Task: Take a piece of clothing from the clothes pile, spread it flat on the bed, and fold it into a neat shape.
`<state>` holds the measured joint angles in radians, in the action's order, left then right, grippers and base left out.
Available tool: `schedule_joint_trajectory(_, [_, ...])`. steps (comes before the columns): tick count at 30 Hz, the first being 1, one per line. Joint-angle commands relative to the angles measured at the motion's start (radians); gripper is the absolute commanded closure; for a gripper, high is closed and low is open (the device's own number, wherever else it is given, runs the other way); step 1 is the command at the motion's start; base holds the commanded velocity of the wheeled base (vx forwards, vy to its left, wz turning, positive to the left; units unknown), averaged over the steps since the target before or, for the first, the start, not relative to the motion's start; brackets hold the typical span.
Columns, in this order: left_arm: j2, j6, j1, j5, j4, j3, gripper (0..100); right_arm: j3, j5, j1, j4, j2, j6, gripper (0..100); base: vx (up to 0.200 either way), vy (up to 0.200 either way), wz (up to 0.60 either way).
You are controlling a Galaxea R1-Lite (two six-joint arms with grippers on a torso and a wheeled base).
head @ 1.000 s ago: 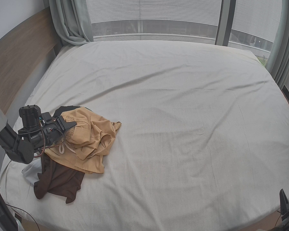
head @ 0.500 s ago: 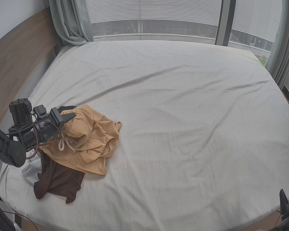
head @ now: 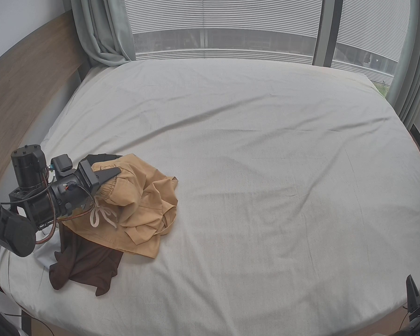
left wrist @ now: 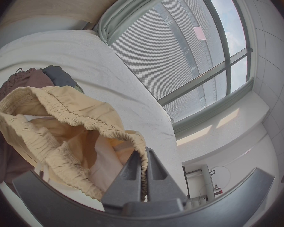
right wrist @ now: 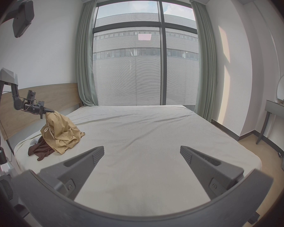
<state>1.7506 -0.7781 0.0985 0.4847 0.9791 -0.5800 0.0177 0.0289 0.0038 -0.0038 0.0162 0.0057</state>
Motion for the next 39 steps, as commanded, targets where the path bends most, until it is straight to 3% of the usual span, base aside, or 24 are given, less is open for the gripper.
schedule_joint_trajectory(1, [-0.062, -0.013, 0.033, -0.003, 0.001, 0.015, 100, -0.018, 0.0, 0.001, -0.001, -0.016, 0.0, 0, 0.0, 0.0, 0.0])
schedule_joint_trajectory(9, [-0.114, -0.184, 0.102, -0.005, 0.004, 0.014, 100, -0.018, 0.0, 0.001, -0.001, -0.016, 0.0, 0, 0.0, 0.0, 0.0])
schedule_joint_trajectory(25, [-0.135, -0.342, 0.264, -0.011, 0.01, -0.008, 100, -0.018, 0.0, 0.001, -0.001, -0.016, 0.0, 0, 0.0, 0.0, 0.0])
schedule_joint_trajectory(34, [-0.122, -0.349, 0.334, -0.009, 0.121, 0.005, 100, -0.018, 0.0, 0.001, -0.001, -0.016, 0.0, 0, 0.0, 0.0, 0.0])
schedule_joint_trajectory(39, [-0.122, -0.426, 0.392, -0.028, 0.122, -0.023, 100, -0.018, 0.002, 0.001, -0.001, -0.016, 0.0, 0, 0.0, 0.0, 0.0])
